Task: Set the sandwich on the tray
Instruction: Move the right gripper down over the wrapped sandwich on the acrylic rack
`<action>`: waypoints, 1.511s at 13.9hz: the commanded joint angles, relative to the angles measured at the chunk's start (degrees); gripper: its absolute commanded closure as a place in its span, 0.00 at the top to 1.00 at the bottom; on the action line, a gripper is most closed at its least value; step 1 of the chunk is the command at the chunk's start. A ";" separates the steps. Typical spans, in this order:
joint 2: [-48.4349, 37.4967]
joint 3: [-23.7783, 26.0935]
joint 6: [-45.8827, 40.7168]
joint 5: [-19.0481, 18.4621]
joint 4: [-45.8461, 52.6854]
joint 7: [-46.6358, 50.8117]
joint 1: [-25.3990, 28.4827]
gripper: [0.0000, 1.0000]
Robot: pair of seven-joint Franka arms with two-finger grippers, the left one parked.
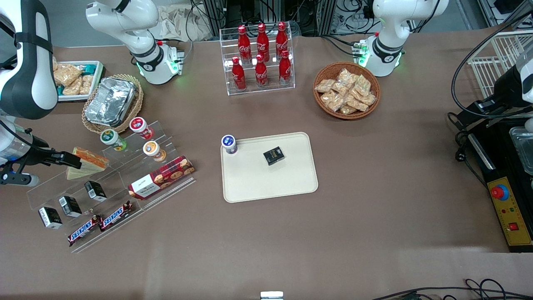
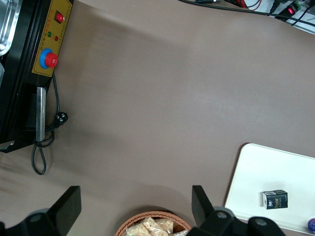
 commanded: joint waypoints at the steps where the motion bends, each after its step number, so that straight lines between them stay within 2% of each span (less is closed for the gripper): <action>1: 0.83 -0.12 -1.14 1.26 1.67 -0.17 -0.06 1.00; 7: 0.31 -0.21 -2.45 1.08 1.49 -0.08 -0.15 1.00; 12: -5.67 -1.52 -5.17 1.26 0.35 2.46 -0.68 1.00; 14: -7.42 -2.05 -5.45 1.87 -0.18 4.74 -2.43 1.00; 16: -9.27 -2.66 -4.83 4.42 -1.76 9.12 -3.57 1.00; 21: -10.33 -2.84 -3.00 5.66 -5.00 23.79 -4.19 1.00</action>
